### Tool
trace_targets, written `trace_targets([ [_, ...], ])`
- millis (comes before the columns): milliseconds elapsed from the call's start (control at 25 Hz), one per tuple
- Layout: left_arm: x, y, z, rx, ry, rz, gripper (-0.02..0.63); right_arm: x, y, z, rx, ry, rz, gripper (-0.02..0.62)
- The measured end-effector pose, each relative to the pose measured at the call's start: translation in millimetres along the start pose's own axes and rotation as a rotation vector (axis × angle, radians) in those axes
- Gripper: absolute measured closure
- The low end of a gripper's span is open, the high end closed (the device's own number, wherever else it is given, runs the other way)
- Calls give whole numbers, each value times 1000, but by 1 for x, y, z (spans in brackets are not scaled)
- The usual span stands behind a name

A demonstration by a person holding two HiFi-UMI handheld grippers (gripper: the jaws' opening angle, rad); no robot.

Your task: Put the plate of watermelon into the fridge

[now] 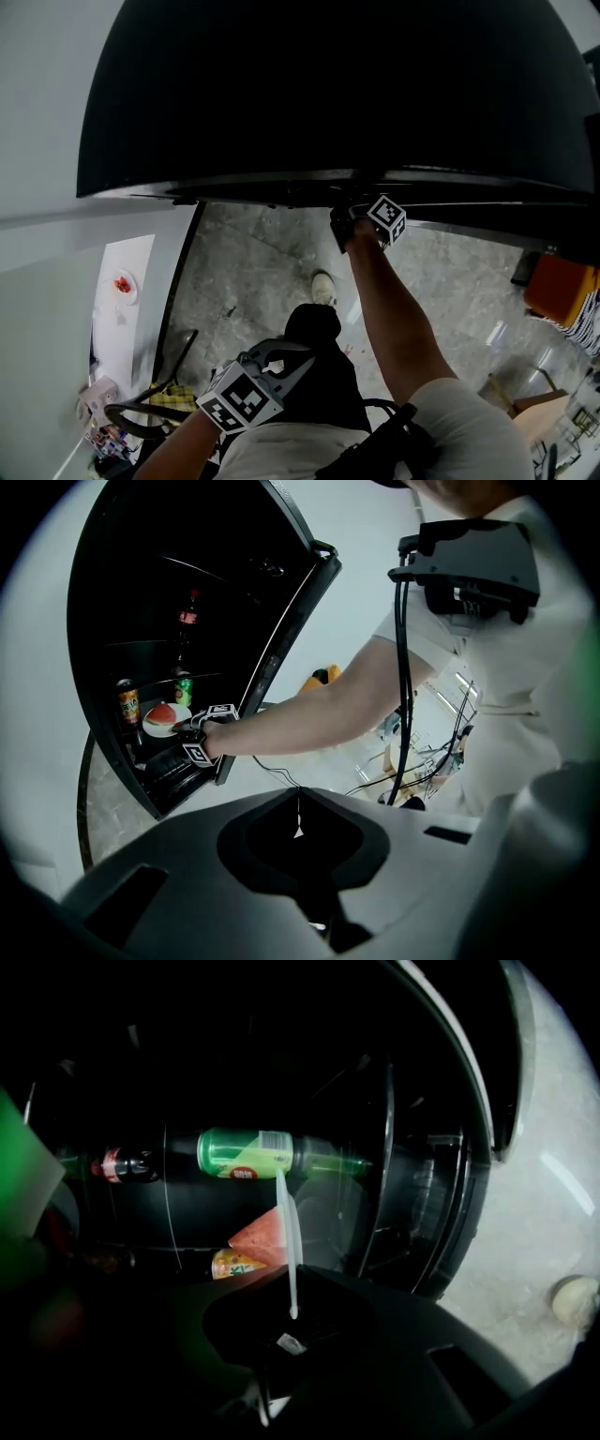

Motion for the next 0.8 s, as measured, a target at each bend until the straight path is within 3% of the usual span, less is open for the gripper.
trace_targets([
  [280, -6, 5, 4, -7, 5, 3, 594, -1, -3, -3, -33, -4, -5, 572],
  [560, -14, -5, 5, -54, 4, -6, 594, -3, 6, -5, -113, -16, 121, 569],
  [800, -18, -10, 8, -64, -8, 6, 594, -2, 17, -7, -166, 8, 316, 456],
])
Point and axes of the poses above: the fingertips, and each gripper's own axes: z backward along the fingers, y to its left, x out of its top, the point moved 6 cm from there along z, backward along the fingers, and after that the axes turned 2 degrees about z, right-handed, at the moved point
